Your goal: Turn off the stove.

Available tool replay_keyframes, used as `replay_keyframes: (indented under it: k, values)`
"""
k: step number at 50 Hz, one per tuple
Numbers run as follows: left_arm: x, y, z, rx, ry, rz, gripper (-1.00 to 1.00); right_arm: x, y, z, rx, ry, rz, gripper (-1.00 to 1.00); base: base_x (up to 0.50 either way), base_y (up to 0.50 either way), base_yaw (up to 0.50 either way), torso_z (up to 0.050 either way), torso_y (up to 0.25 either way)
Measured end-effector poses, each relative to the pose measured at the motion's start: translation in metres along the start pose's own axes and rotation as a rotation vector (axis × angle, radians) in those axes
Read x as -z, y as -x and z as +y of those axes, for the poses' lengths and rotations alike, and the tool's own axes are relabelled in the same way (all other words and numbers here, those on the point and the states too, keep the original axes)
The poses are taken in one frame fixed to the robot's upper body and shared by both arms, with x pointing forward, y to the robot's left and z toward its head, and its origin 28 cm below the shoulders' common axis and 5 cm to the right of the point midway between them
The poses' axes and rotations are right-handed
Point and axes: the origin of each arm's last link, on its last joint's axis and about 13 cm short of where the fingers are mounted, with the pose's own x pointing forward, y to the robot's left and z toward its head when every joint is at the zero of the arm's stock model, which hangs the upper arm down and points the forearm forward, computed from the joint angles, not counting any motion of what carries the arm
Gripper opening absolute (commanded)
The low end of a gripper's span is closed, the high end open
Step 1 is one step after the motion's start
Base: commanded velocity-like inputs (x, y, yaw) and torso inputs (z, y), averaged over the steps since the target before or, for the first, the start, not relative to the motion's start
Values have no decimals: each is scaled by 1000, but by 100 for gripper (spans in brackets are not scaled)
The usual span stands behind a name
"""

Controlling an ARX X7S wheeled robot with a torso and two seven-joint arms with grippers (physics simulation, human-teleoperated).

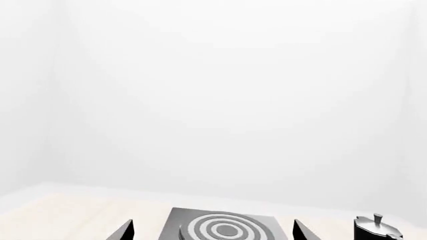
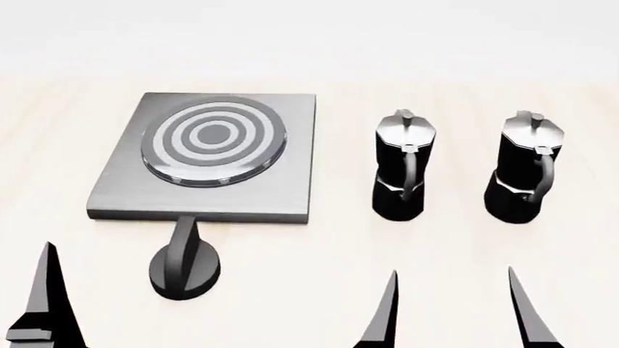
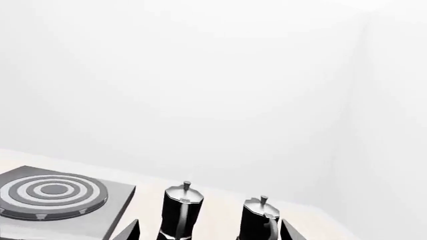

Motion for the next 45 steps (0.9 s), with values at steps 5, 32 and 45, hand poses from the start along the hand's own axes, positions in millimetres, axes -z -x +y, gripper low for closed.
replay_keyframes:
  k: [5, 32, 45]
  values:
    - [0, 0, 0, 0, 0, 1, 100, 0, 0, 0, -1, 0, 1, 100, 224, 0, 0, 0, 0]
    - [1, 0, 0, -3, -4, 8, 100, 2, -1, 0, 5, 12, 8, 100, 188, 0, 0, 0, 1]
    - [2, 1, 0, 0, -9, 11, 100, 3, -1, 1, 7, 24, 17, 100, 0, 0, 0, 0, -19]
